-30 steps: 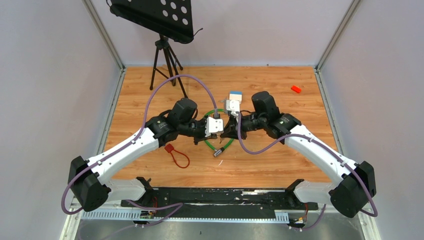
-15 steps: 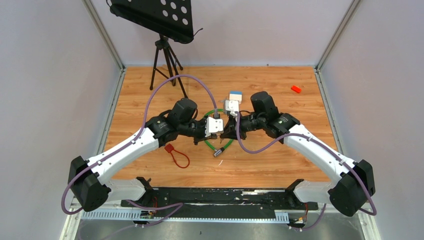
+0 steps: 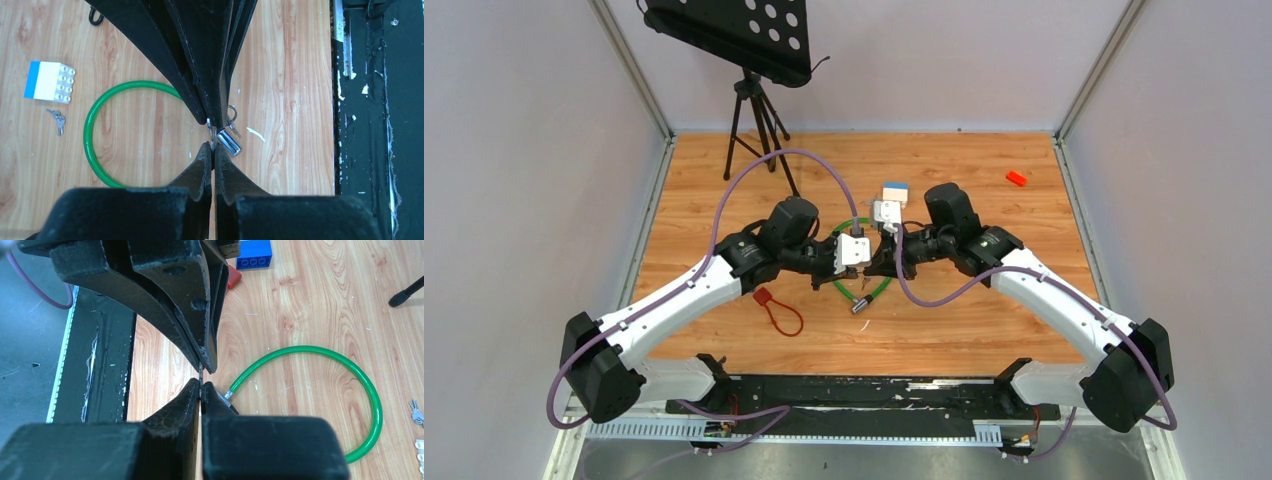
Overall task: Unlock with the key
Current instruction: Pick up the key from the center of the board.
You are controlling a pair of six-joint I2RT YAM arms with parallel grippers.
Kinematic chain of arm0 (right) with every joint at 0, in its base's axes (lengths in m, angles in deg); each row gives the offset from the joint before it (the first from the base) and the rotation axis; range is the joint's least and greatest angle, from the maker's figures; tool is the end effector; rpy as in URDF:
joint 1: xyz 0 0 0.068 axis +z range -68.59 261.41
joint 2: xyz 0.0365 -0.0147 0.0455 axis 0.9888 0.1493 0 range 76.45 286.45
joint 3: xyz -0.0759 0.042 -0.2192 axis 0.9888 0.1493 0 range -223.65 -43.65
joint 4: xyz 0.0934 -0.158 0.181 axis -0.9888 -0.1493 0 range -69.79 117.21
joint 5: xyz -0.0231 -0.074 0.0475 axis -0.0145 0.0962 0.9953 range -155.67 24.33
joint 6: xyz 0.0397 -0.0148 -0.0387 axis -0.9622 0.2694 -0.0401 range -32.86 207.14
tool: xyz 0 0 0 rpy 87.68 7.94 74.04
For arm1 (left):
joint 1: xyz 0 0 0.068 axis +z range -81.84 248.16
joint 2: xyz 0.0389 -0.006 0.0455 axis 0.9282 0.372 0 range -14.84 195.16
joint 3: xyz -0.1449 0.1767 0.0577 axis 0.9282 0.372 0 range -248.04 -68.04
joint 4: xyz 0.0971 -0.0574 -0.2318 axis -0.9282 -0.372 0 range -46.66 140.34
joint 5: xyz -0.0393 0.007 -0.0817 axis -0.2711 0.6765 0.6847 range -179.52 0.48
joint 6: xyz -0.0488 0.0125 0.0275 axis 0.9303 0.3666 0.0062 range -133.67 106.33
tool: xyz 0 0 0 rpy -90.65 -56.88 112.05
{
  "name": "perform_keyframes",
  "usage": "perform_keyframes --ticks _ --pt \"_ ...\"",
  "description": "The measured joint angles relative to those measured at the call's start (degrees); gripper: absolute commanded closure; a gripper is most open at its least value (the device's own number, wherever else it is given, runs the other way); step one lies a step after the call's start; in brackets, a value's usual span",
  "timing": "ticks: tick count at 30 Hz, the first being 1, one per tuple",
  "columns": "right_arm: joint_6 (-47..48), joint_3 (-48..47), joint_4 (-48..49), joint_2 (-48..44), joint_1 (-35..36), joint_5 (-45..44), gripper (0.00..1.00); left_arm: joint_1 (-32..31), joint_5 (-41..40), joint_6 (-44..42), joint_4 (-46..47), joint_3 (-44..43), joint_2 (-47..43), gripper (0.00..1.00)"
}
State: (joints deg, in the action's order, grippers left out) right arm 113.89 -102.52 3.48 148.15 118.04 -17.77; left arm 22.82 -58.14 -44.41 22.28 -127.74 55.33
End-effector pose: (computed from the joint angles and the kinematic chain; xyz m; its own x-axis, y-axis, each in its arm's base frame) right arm 0.2058 0.1906 0.2722 -0.0317 -0.3996 -0.9162 -0.9994 0.0030 0.0333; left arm 0.1794 -0.2116 0.2730 0.0805 0.5394 -0.8382 0.9918 0.0404 0.1213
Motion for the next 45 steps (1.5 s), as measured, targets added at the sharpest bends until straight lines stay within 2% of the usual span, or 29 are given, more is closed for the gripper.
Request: perform_keyframes --ticks 4,7,9,10,13,16,22,27,32,37,45 --pt "0.22 0.0 -0.04 -0.02 0.07 -0.39 1.0 0.0 -0.11 0.0 0.17 0.09 0.0 0.98" --pt "0.5 0.0 -0.31 -0.31 0.07 -1.03 1.0 0.0 -0.22 0.0 1.03 0.52 -0.07 0.72" --pt "0.66 0.0 -0.72 -0.72 -0.07 -1.9 1.0 0.0 -0.31 -0.13 1.79 0.83 -0.37 0.49" --pt "0.76 0.02 -1.11 -0.98 -0.35 -2.4 1.0 0.0 -0.48 -0.28 2.08 0.9 -0.7 0.41" --pt "1.01 0.35 -2.25 -2.12 -2.01 -3.48 1.0 0.0 -1.75 -1.07 2.75 1.16 -1.95 0.25" --pt "1.4 1.25 -3.8 -4.48 -4.98 -4.35 1.0 0.0 -3.69 -2.38 3.58 2.21 -3.23 0.17" --pt "1.77 3.58 -6.43 -10.95 -13.29 -4.57 1.0 0.0 -7.63 -7.28 3.32 4.7 -2.54 0.11" --pt "1.9 4.7 -9.18 -18.01 -19.1 -4.87 1.0 0.0 -10.88 -13.33 2.12 4.7 3.52 0.1" --pt "2.08 4.83 -11.67 -23.04 -20.74 -4.87 1.0 0.0 -12.7 -18.84 -3.54 0.83 14.51 0.11" --pt "2.03 5.99 -13.38 -24.24 -21.09 -4.87 1.0 -0.13 -13.99 -21.4 -9.53 -6.08 24.81 0.12" --pt "1.9 6.58 -13.86 -24.94 -21.88 -4.87 1.0 -1.38 -15.28 -22.64 -13.75 -10.69 32.72 0.22"
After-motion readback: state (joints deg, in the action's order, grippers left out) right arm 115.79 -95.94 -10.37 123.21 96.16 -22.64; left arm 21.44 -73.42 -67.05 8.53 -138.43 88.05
